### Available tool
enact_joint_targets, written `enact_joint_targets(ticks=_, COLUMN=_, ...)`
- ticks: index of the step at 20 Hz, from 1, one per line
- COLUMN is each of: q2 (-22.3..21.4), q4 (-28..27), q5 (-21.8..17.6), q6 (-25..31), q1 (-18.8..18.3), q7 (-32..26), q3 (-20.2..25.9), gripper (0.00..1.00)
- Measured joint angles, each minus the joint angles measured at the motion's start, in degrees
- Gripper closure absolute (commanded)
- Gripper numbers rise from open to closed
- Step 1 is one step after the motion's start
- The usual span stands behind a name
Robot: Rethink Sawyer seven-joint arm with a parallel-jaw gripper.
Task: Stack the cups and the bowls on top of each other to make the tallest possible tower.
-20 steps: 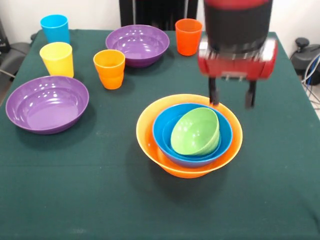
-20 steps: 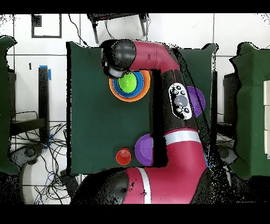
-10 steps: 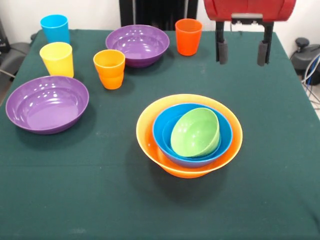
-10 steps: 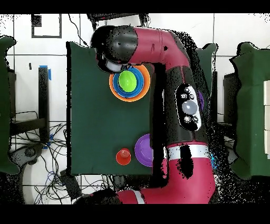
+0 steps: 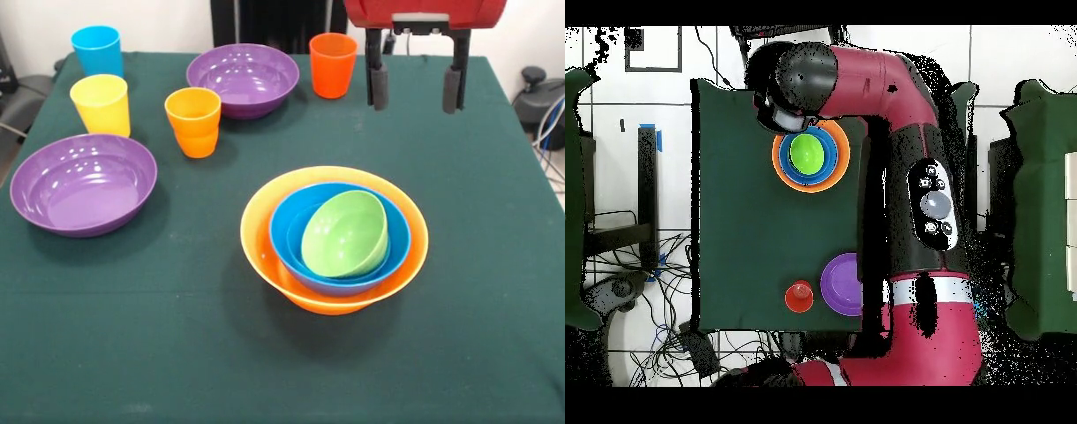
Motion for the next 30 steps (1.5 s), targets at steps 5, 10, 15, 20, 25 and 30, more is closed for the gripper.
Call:
enact_joint_targets(ticks=5, q2=0.42, q4=-0.57, q5=-0.08, q6=0.00, q1=-0.18, q7=0.00, q3=0.03, gripper=0.00)
enact_joint_targets(ticks=10, q2=1.81, q4=-2.52, q5=-1.97, q6=0.00, q1=-1.11, q7=-0.05, q3=0.04, gripper=0.00)
enact_joint_targets(ticks=15, q2=3.64, q4=-4.52, q5=-4.15, q6=0.00, q1=-3.29, q7=-0.95, q3=0.21, gripper=0.00)
enact_joint_targets(ticks=20, q2=6.30, q4=-7.32, q5=-6.15, q6=-0.01, q1=-6.61, q7=-3.59, q3=0.48, gripper=0.00)
enact_joint_targets(ticks=25, q2=9.21, q4=-9.80, q5=-6.97, q6=-0.01, q1=-9.12, q7=-7.19, q3=0.77, gripper=0.00)
enact_joint_targets(ticks=30, q2=12.45, q4=-11.56, q5=-7.03, q6=0.00, q1=-10.95, q7=-10.43, q3=1.39, gripper=0.00)
